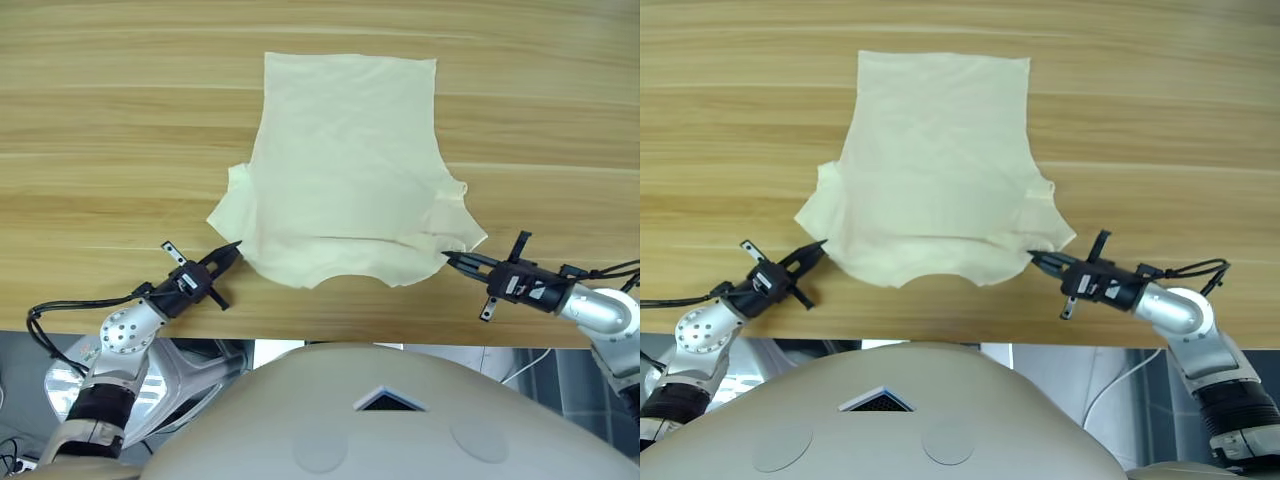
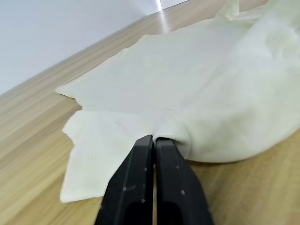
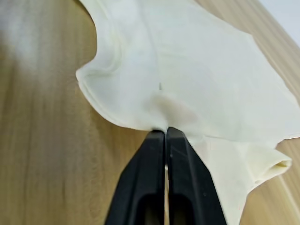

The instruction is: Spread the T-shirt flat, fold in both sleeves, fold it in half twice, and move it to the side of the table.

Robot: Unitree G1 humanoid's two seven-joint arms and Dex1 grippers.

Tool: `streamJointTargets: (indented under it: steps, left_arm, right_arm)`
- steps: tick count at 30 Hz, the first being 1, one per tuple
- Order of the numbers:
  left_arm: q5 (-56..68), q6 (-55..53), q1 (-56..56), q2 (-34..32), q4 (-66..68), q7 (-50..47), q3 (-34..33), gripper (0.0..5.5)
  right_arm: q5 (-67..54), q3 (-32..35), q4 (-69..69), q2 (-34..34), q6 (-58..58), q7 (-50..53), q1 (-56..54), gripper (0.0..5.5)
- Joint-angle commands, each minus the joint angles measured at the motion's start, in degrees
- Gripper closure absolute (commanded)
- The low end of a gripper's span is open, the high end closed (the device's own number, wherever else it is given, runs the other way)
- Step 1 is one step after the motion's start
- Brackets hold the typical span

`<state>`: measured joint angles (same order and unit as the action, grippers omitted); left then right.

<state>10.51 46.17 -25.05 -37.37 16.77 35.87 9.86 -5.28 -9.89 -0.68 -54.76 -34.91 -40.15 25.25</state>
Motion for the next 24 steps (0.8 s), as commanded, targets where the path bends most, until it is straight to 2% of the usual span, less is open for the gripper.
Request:
streamJointTargets:
  steps: [1, 8, 11, 15, 17, 19, 21, 24]
  left_arm:
    - [2.77, -1.31, -1.03, 1.04, -1.48, 1.19, -1.98, 4.9]
    - [15.09, -3.88, -1.45, 1.86, 0.17, 7.6, -8.58, 3.98]
    - [23.48, -6.51, 1.44, 3.23, 4.62, 13.32, -14.13, 3.54]
    - [34.34, -12.05, 4.86, 6.6, 5.48, 20.32, -21.03, 2.95]
    - [38.92, -15.38, 6.9, 8.99, 3.2, 21.11, -24.12, 2.6]
    - [41.61, -17.93, 9.37, 12.02, 1.53, 20.34, -26.32, 2.38]
    - [42.14, -19.17, 11.34, 15.56, 0.62, 18.59, -27.67, 2.04]
    - [40.37, -19.57, 12.12, 19.62, -0.67, 17.23, -28.22, 1.69]
  right_arm:
    - [1.69, 0.65, -0.07, 0.36, 0.99, -1.46, 1.05, 4.89]
    - [1.95, 2.28, -0.57, 0.52, -0.98, -2.83, 4.5, 3.84]
    - [0.61, 5.03, -0.19, 0.23, -2.56, -2.36, 6.95, 3.36]
    - [-5.17, 10.4, 3.03, 0.51, -5.85, -2.72, 11.41, 3.27]
    - [-14.08, 14.5, 5.87, 0.94, -6.12, -3.94, 11.45, 3.27]
    - [-21.63, 17.41, 1.7, 2.5, -3.08, -5.57, 5.34, 3.27]
    - [-15.03, 14.83, -11.1, 5.9, 0.79, -3.42, -6.06, 3.27]
    - [-5.68, 9.8, -23.03, 10.79, 1.59, -2.02, -16.19, 3.27]
